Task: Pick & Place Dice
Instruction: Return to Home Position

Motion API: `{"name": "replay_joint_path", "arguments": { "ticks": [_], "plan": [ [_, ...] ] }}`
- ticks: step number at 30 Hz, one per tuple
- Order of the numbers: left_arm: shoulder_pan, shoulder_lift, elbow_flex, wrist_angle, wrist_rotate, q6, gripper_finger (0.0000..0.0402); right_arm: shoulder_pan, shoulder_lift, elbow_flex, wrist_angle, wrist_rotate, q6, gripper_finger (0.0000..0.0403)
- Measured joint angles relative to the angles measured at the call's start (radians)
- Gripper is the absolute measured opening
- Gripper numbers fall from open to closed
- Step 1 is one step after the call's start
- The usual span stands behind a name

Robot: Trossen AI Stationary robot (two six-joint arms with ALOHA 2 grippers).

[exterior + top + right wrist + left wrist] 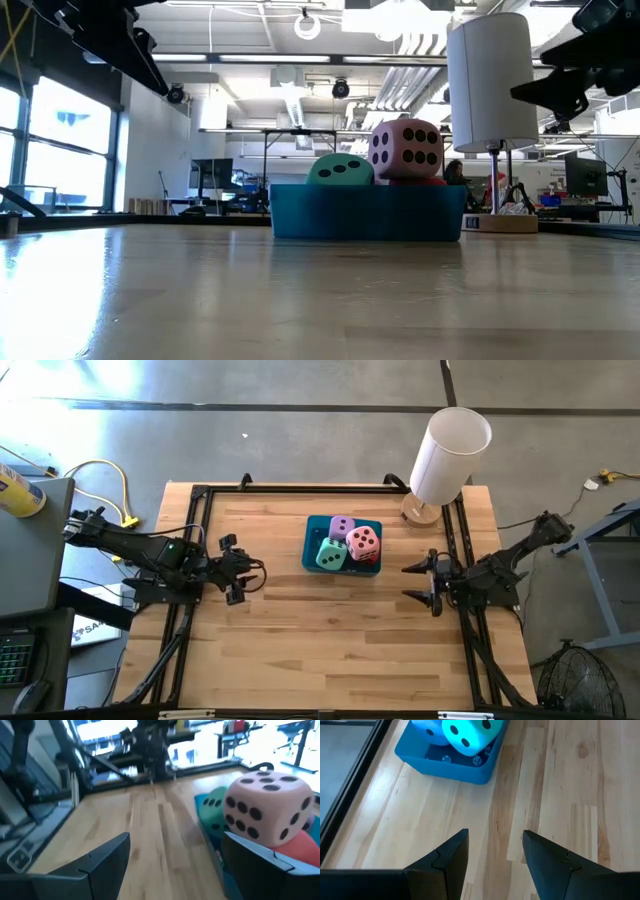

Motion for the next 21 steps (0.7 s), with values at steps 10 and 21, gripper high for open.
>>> {"name": "replay_joint_path", "arguments": {
  "ticks": [10,21],
  "plan": [
    [0.000,0.000,0.000,0.089,0.044,0.078,0.0179,-0.060,-0.243,-0.094,0.054,-0.230,-0.085,0.0305],
    [0.000,0.000,0.000,0.194,0.058,0.114,0.0179,-0.060,-0.301,-0.122,0.047,-0.228,-0.211,0.0305]
  ]
}}
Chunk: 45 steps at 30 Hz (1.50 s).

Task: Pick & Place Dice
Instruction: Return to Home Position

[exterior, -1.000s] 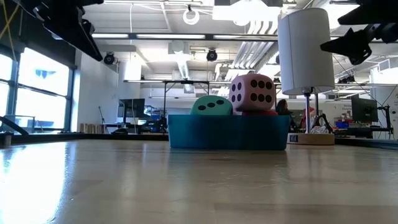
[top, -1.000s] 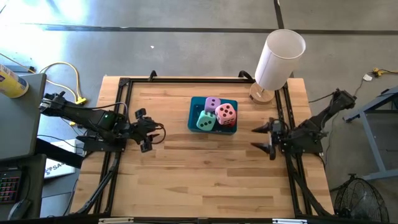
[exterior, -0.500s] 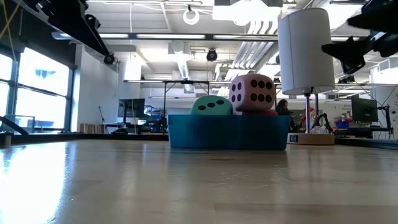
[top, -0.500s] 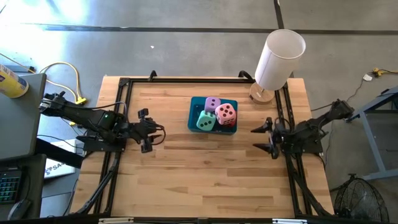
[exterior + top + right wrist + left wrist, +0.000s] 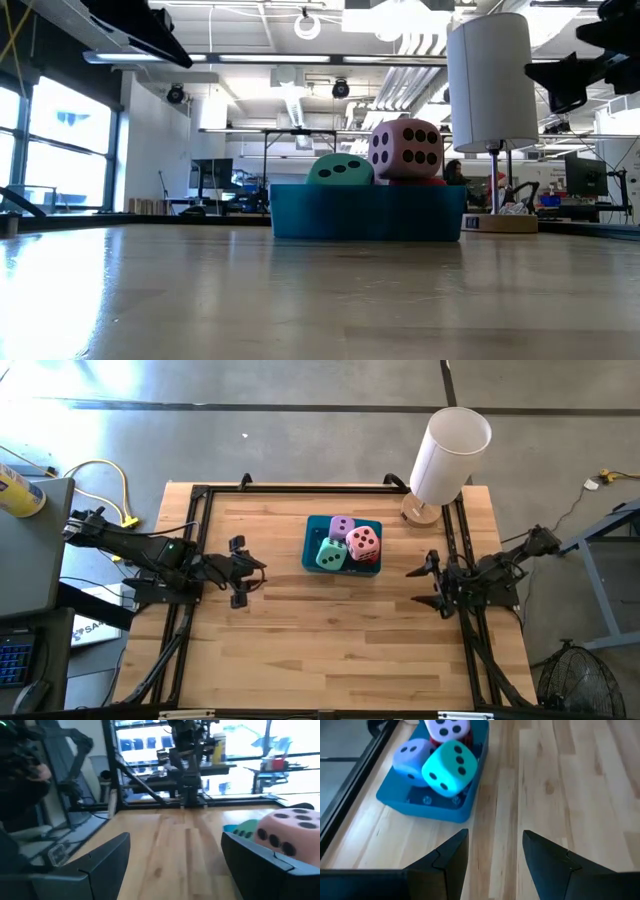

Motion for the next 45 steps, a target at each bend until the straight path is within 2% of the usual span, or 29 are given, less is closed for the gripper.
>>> {"name": "replay_joint_path", "arguments": {
  "ticks": [5,9,13,20,28,31,35,37,42,45],
  "plan": [
    [0.000,0.000,0.000,0.015,0.031,0.000,0.0179,-0.044,0.004,0.000,-0.002,0.016,0.012,0.0305],
    [-0.002,0.000,0.000,0.015,0.081,0.001,0.0179,-0.091,0.005,-0.018,0.035,-0.056,0.024,0.0305],
    [-0.002,0.000,0.000,0.015,0.086,0.005,0.0179,-0.135,0.012,-0.019,0.030,-0.105,0.033,0.0305],
    [-0.002,0.000,0.000,0.037,0.086,0.011,0.0179,-0.190,0.025,-0.019,0.030,-0.113,0.045,0.0305],
    [-0.002,0.000,-0.113,0.270,0.125,0.120,0.0179,-0.195,0.045,-0.020,0.031,-0.111,0.045,0.0305],
    [-0.017,-0.020,-0.128,0.219,0.131,0.090,0.0179,-0.195,0.045,-0.020,0.032,-0.111,0.045,0.0305],
    [-0.096,-0.082,-0.135,0.142,0.198,0.072,0.0179,-0.195,0.045,-0.021,0.032,-0.110,0.045,0.0305],
    [-0.138,-0.125,-0.136,0.125,0.170,0.066,0.0179,-0.195,0.045,-0.021,0.033,-0.110,0.045,0.0305],
    [-0.215,-0.235,-0.137,0.129,0.006,0.111,0.0179,-0.195,0.045,-0.021,0.033,-0.109,0.045,0.0305],
    [-0.220,-0.272,-0.154,0.152,-0.020,0.132,0.0179,-0.195,0.045,-0.021,0.034,-0.108,0.045,0.0305]
  ]
}}
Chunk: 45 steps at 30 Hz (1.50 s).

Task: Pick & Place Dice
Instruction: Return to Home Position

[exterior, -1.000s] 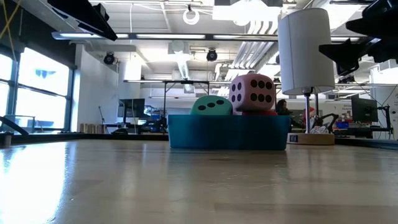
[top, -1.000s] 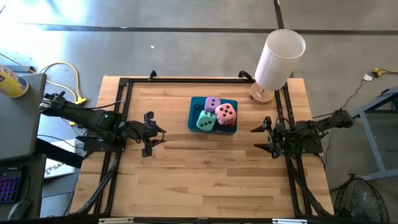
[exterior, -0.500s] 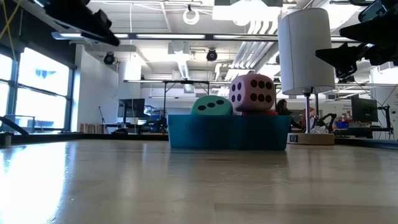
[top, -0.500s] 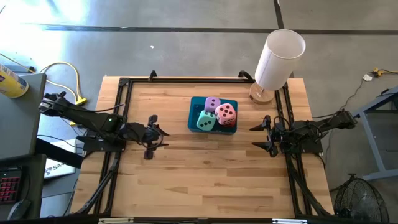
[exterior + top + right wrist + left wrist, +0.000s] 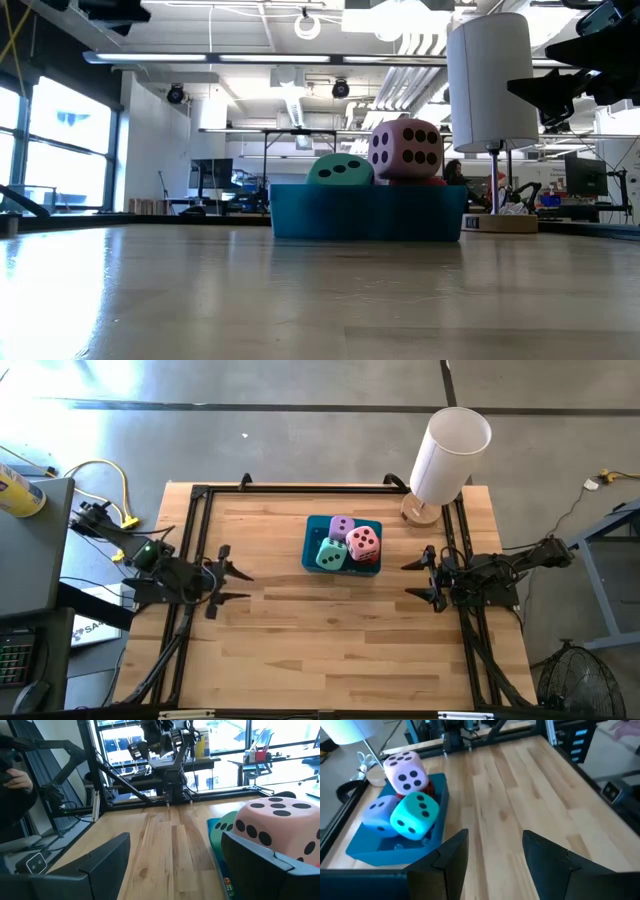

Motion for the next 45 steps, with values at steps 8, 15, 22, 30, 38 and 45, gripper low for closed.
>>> {"name": "replay_joint_path", "arguments": {
  "ticks": [8,15,22,30,38,45],
  "plan": [
    [0.002,-0.080,-0.253,0.245,0.000,0.090,0.0179,0.000,0.000,0.000,0.000,0.000,0.000,0.0305],
    [0.055,-0.109,-0.460,0.499,-0.007,0.117,0.0179,0.000,0.000,0.000,0.000,0.000,0.000,0.0305],
    [0.106,-0.108,-0.536,0.503,0.132,0.026,0.0179,0.000,0.000,0.000,0.000,0.000,0.000,0.0305],
    [0.157,-0.108,-0.540,0.529,0.228,0.042,0.0179,0.000,0.000,0.000,0.000,0.000,0.000,0.0305],
    [0.269,-0.107,-0.642,0.693,0.339,0.042,0.0179,0.000,0.000,0.000,0.001,0.000,0.000,0.0305],
    [0.334,-0.120,-0.654,0.694,0.396,0.028,0.0179,0.000,0.000,0.000,0.003,0.000,0.000,0.0305]
  ]
}}
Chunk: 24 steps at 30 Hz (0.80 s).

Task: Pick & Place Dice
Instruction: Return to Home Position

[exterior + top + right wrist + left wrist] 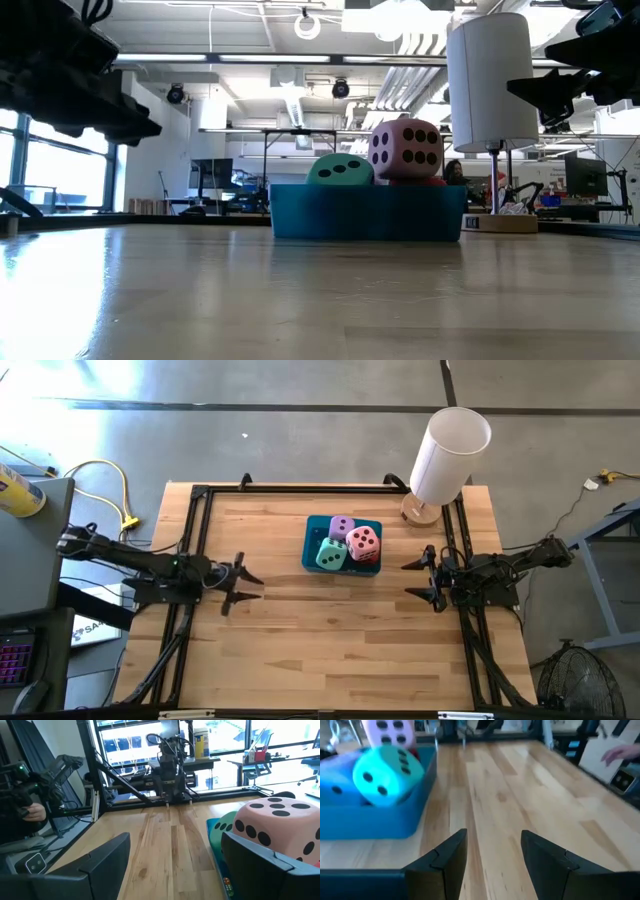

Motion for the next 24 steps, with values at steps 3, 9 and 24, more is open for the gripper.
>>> {"name": "replay_joint_path", "arguments": {
  "ticks": [3,9,24],
  "plan": [
    [0.000,-0.031,-0.001,0.006,0.003,0.011,0.0179,0.000,0.000,0.000,0.000,0.000,0.000,0.0305],
    [0.000,-0.112,0.009,-0.066,-0.003,0.072,0.0179,0.000,0.000,0.000,0.000,0.000,0.000,0.0305],
    [0.000,-0.391,0.053,-0.333,-0.020,0.110,0.0179,0.000,0.000,0.000,0.000,0.000,0.000,0.0305]
  ]
}}
